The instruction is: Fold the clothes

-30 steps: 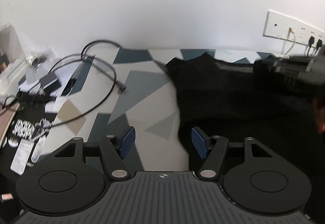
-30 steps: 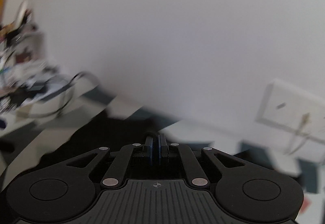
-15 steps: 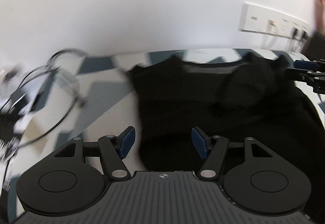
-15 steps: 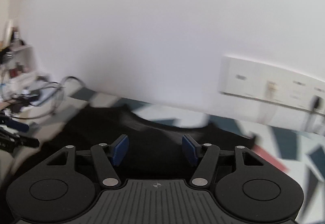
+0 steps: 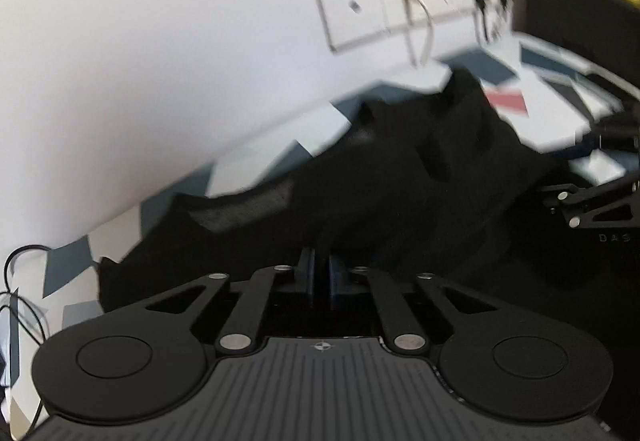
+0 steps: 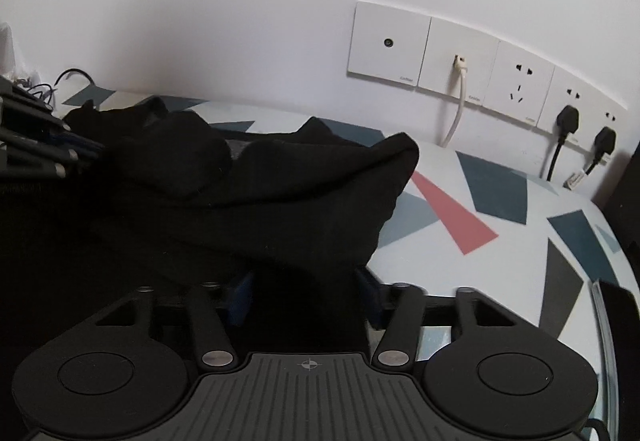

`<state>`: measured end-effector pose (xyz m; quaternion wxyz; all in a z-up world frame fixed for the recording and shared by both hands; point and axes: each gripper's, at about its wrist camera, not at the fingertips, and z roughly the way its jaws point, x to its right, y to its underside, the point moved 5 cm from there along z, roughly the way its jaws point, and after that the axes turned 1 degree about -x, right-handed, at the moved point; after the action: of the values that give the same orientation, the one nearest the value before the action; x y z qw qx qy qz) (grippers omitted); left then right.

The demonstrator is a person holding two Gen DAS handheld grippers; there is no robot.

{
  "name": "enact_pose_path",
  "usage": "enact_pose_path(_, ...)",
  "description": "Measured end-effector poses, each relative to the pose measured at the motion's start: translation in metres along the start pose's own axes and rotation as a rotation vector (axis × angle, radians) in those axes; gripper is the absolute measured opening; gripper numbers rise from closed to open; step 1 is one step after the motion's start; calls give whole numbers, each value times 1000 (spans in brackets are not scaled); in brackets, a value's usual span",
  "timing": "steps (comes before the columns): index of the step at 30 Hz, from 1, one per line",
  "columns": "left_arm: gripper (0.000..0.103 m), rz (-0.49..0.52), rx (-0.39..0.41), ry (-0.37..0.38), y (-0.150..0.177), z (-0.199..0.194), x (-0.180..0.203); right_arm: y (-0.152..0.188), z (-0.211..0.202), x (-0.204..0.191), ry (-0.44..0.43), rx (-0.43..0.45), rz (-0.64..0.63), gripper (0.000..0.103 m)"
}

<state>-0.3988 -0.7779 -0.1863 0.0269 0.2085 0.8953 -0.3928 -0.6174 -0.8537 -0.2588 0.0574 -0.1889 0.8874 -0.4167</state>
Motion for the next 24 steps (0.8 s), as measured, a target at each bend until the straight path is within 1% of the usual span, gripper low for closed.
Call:
enact_pose_path(1, 4, -48, 9, 7, -2, -6, -9, -1, -2, 3, 2, 8, 12, 14)
enact_pose_path(2, 4, -117, 16, 22, -4, -13, -20, -3, -6, 9, 6, 22, 37, 12)
enact_pose_path(3, 4, -202, 20, 34, -4, -19, -33, -4, -10, 17, 11, 39, 66, 8)
enact_pose_path(6, 4, -502, 3, 70, 8, -33, -77, 2, -19, 42, 38, 48, 159, 8)
enact_pose_path(8, 4, -695, -58, 105, 32, -29, -102, 10, -20, 52, 33, 21, 202, 8)
enact_pose_path(9, 4, -767, -93, 116, 44, -26, -111, 15, -19, 54, 28, 2, 206, 8)
enact_pose_path(10, 6, -798, -122, 115, 55, -23, -115, 20, -18, 57, 23, -18, 210, 9)
enact_pose_path(11, 8, -817, -151, 104, 64, -20, -119, 22, -19, 58, 22, -27, 209, 11)
enact_pose_path(12, 12, -801, -171, 77, 70, -19, -120, 23, -20, 58, 22, -32, 205, 18)
enact_pose_path(13, 25, -782, -173, 68, 71, -20, -120, 24, -21, 59, 21, -36, 202, 20)
enact_pose_path(14, 40, -764, -174, 59, 72, -21, -120, 26, -23, 59, 21, -41, 198, 21)
enact_pose_path(15, 47, -744, -170, 51, 72, -22, -120, 27, -24, 59, 21, -46, 195, 21)
enact_pose_path(16, 58, -721, -151, 45, 69, -24, -120, 27, -24, 61, 17, -48, 201, 21)
enact_pose_path(17, 62, -697, -136, 38, 66, -25, -121, 28, -24, 62, 12, -49, 209, 21)
enact_pose_path(22, 62, -544, -117, -5, 42, -18, -111, 22, -29, 60, -10, -59, 188, 22)
enact_pose_path(24, 67, -466, -98, -17, 32, -21, -101, 16, -37, 61, -26, -45, 177, 24)
